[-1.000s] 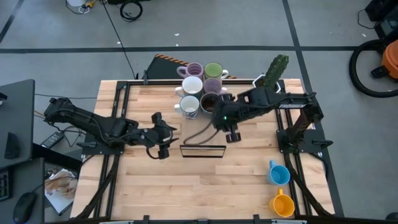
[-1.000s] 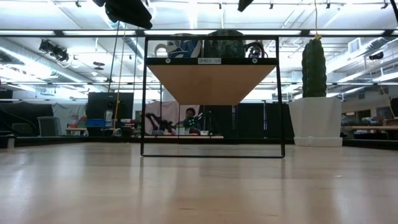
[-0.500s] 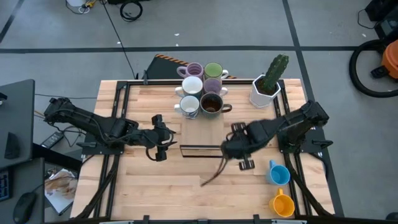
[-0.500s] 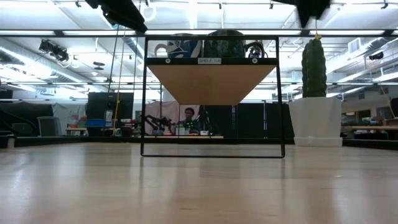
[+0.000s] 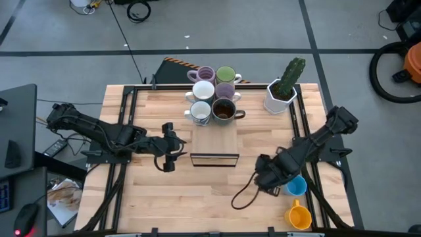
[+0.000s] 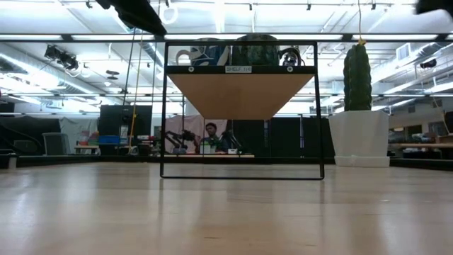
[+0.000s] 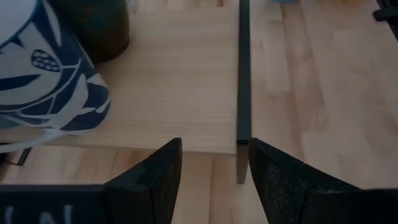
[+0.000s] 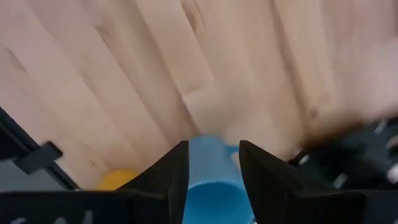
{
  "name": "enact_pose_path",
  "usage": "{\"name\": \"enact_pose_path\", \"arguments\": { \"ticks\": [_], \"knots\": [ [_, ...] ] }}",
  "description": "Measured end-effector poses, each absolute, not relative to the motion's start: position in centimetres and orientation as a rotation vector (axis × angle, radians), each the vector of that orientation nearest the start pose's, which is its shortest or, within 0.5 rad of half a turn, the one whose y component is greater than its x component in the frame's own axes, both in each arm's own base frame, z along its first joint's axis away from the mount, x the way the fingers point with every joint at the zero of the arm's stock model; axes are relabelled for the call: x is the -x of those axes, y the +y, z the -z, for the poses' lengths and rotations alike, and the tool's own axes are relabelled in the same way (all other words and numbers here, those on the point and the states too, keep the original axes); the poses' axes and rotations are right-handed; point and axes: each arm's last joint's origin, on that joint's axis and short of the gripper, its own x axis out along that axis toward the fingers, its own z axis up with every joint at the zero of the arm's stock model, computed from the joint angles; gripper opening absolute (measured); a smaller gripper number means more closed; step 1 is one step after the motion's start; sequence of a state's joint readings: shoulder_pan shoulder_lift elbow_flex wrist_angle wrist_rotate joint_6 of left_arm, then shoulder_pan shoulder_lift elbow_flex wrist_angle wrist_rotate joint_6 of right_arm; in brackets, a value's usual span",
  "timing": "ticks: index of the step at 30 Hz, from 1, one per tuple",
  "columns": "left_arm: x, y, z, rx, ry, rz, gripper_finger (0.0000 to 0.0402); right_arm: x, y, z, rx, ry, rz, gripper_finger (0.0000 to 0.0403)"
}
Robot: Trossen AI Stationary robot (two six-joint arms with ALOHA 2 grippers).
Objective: Place coffee mugs
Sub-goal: Put the blue mug on the shelf
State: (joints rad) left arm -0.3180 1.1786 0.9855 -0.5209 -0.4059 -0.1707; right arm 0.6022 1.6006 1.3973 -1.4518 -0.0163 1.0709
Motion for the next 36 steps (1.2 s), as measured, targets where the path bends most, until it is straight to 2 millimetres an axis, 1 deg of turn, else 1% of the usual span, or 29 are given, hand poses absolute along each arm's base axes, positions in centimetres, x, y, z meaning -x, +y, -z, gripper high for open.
{"name": "enact_pose_path", "arguments": {
  "ticks": [5, 10, 18, 22, 27, 31, 36],
  "knots": [
    [-23.4, -6.5, -29.8, -0.099, 0.658, -0.136, 0.0192, -20.9, 16.5, -27.0, -0.525, 1.607, 0.506, 0.0149],
    [-23.4, -6.5, -29.8, -0.14, 0.661, -0.123, 0.0192, -20.1, 17.3, -25.9, -0.642, 1.614, 0.617, 0.0167],
    [-23.4, -6.5, -29.8, -0.2, 0.665, -0.103, 0.0192, -18.3, 19.1, -25.1, -0.724, 1.618, 0.718, 0.0223],
    [-23.4, -6.4, -29.8, -0.248, 0.662, -0.114, 0.0192, -17.4, 19.6, -24.2, -0.746, 1.603, 0.788, 0.0232],
    [-23.7, -5.9, -30.1, -0.291, 0.629, -0.152, 0.0192, -17.0, 19.8, -22.2, -0.775, 1.568, 0.796, 0.0215],
    [-24.0, -5.3, -30.3, -0.303, 0.608, -0.17, 0.0192, -17.0, 19.5, -21.1, -0.772, 1.537, 0.798, 0.0184],
    [-24.2, -4.5, -30.4, -0.292, 0.61, -0.202, 0.0192, -16.7, 18.9, -19.7, -0.752, 1.538, 0.826, 0.0139]
  ]
}}
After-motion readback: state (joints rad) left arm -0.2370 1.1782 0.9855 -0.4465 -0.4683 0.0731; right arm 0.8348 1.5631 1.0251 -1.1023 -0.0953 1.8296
